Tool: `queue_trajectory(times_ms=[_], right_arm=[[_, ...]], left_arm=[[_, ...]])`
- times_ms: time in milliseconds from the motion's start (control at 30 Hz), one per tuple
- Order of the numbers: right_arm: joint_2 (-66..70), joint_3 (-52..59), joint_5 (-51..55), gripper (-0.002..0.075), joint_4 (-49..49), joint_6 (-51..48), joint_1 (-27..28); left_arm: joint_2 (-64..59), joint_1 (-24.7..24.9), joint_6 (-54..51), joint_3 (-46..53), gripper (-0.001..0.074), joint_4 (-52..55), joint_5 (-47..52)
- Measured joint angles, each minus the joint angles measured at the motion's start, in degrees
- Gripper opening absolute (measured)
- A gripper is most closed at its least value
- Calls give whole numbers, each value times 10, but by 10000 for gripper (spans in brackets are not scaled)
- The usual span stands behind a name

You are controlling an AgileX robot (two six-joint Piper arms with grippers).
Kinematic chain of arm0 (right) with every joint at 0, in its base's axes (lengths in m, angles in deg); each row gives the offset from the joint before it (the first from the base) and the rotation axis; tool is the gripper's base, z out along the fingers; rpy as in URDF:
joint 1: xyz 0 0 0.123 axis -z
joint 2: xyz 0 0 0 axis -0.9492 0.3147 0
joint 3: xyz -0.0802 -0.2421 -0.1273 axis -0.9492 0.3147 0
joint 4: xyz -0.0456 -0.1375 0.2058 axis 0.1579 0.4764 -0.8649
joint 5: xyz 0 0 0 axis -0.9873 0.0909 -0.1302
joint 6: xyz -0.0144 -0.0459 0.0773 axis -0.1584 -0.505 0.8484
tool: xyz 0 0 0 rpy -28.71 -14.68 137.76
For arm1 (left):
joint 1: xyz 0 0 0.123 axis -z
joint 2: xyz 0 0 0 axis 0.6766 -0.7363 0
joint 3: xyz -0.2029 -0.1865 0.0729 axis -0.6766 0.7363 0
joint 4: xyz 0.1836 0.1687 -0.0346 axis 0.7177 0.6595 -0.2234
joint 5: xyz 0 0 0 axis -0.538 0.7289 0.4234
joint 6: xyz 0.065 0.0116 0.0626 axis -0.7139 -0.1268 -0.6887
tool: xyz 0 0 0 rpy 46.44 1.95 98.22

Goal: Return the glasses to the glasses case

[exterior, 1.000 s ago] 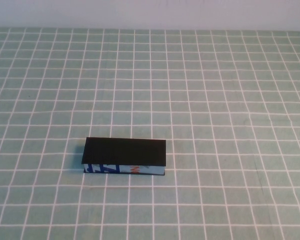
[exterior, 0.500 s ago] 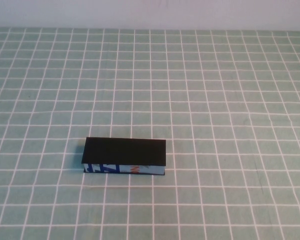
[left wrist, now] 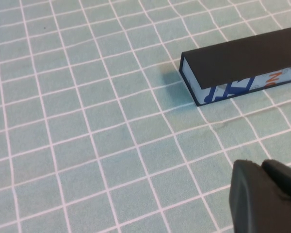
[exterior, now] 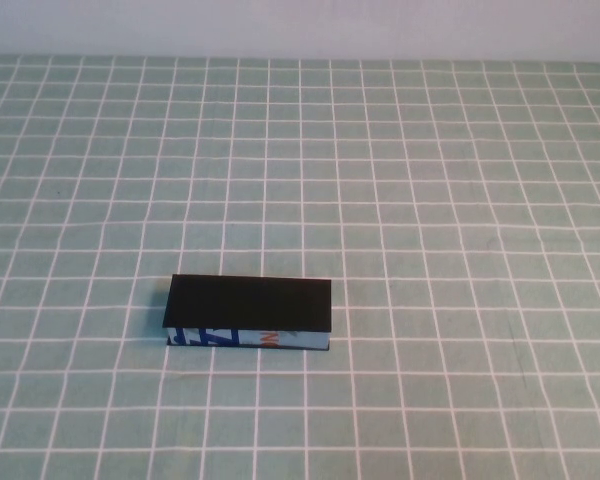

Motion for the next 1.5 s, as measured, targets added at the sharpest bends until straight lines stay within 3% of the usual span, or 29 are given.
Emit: queue_trajectory(times_ms=[700, 933, 1100, 1233, 1500], right_arm=[[-28, 8, -1, -11, -4, 0, 0], [-28, 8, -1, -11, -4, 0, 0], [-28, 8, -1, -11, -4, 0, 0], [-28, 8, -1, -11, -4, 0, 0], [-28, 8, -2, -11, -4, 0, 0]], left_arm=[[0, 0, 0, 0, 1, 13, 10], [0, 0, 0, 1, 2, 126, 10], [0, 0, 0, 18, 2, 123, 7], [0, 0, 0, 37, 2, 98, -51], [1, -26, -9, 66, 1, 82, -288]])
